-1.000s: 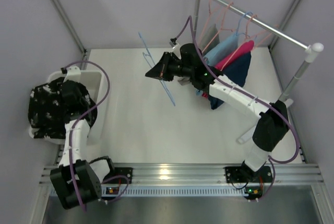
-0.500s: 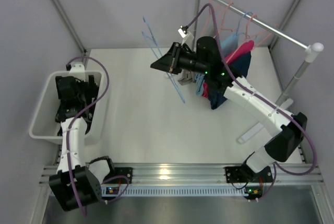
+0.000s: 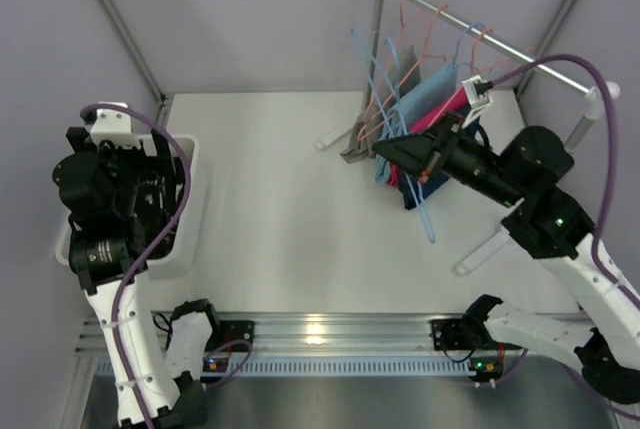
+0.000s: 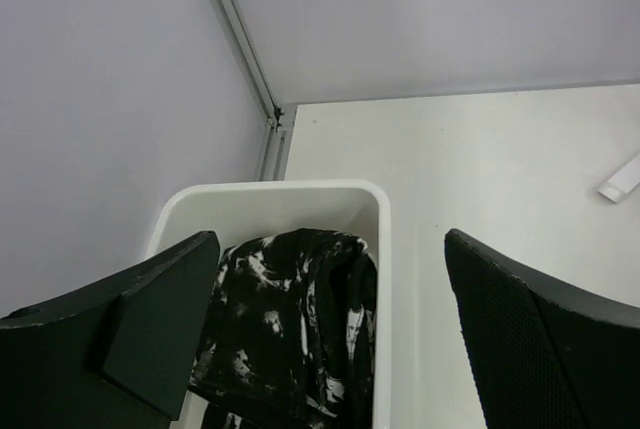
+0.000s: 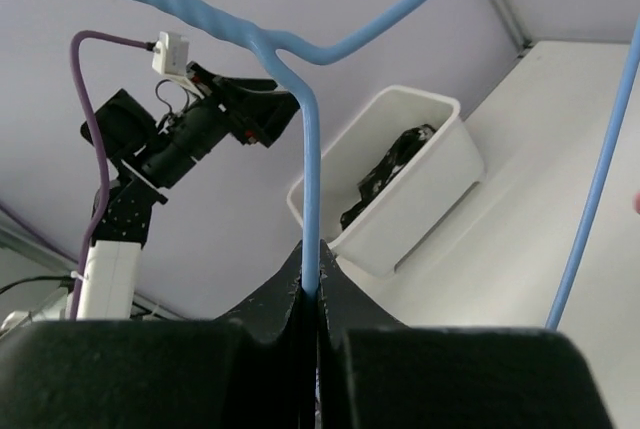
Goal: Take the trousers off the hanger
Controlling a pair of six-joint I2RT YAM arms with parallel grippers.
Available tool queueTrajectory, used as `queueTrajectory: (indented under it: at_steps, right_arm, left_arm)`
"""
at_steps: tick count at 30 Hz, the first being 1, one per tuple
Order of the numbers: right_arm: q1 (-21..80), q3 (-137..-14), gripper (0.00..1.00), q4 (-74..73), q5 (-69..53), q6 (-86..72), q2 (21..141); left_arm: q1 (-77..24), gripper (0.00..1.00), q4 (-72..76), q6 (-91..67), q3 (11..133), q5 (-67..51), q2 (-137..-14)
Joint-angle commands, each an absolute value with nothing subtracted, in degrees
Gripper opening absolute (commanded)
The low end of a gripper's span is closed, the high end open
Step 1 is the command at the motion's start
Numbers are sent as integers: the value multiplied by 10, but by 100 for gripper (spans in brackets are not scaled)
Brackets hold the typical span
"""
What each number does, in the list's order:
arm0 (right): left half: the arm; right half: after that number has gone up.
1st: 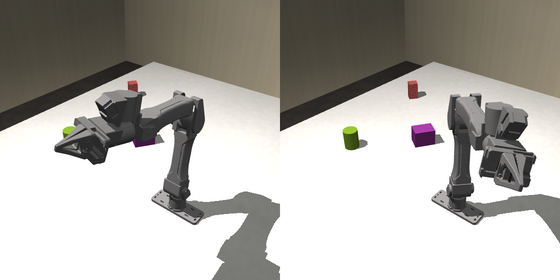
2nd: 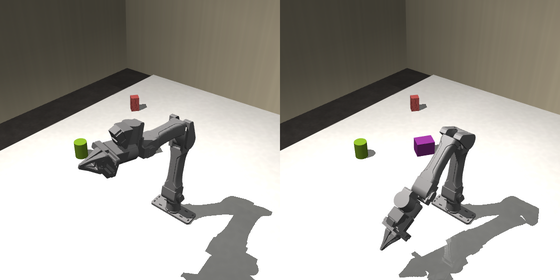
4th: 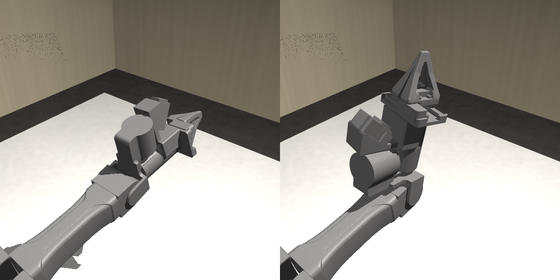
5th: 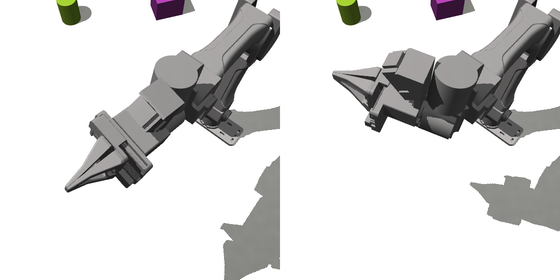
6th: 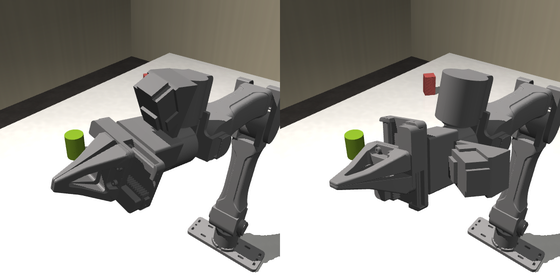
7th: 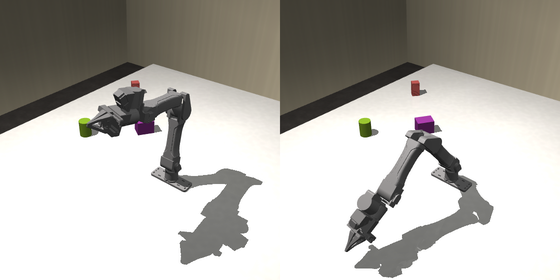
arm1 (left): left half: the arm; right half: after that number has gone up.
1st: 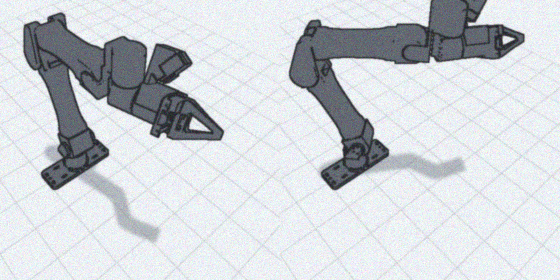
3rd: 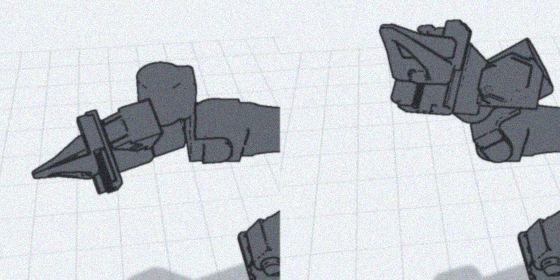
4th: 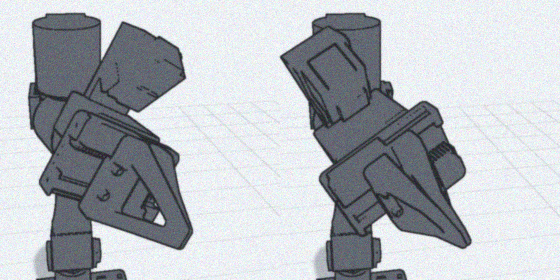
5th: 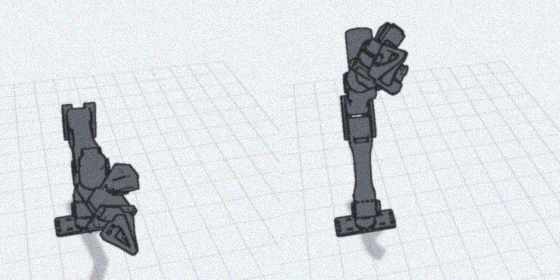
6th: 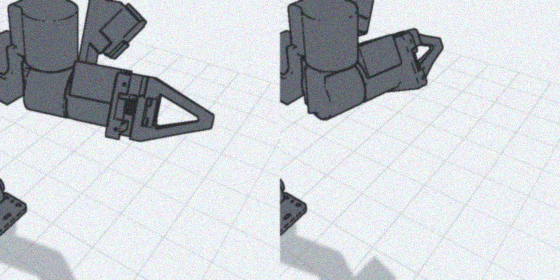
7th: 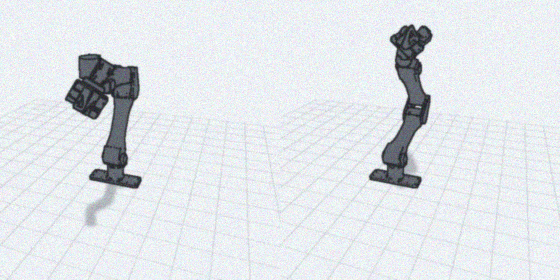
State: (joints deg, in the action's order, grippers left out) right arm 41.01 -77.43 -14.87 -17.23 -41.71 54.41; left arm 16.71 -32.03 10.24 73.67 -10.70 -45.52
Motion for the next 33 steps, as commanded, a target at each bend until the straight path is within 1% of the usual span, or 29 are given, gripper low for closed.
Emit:
queueTrajectory:
  at_steps: [1, 7, 10, 13, 19, 24, 28, 33]
  right_arm:
    - [396, -766, 0, -227, -85, -379, 463]
    - [332, -736, 0, -310, -92, -395, 362]
    - [317, -730, 0, -377, -49, -401, 323]
    - [303, -724, 0, -415, -33, -409, 289]
    - [273, -709, 0, -483, 31, -455, 255]
    - [260, -703, 0, -462, 83, -488, 263]
    - [261, -711, 0, -416, 108, -503, 302]
    - [261, -749, 0, -406, 127, -525, 359]
  left_arm:
    - [168, 99, -364, 77, 751, -127, -475]
    - [168, 99, -358, 48, 780, -134, -497]
    - [168, 99, -350, 38, 797, -131, -505]
    - [167, 99, -350, 27, 809, -130, -518]
    - [168, 99, -351, 11, 831, -134, -532]
    - [168, 99, -351, 5, 839, -142, -537]
    - [168, 99, -345, 5, 840, -147, -539]
    - [168, 99, -344, 18, 842, -149, -538]
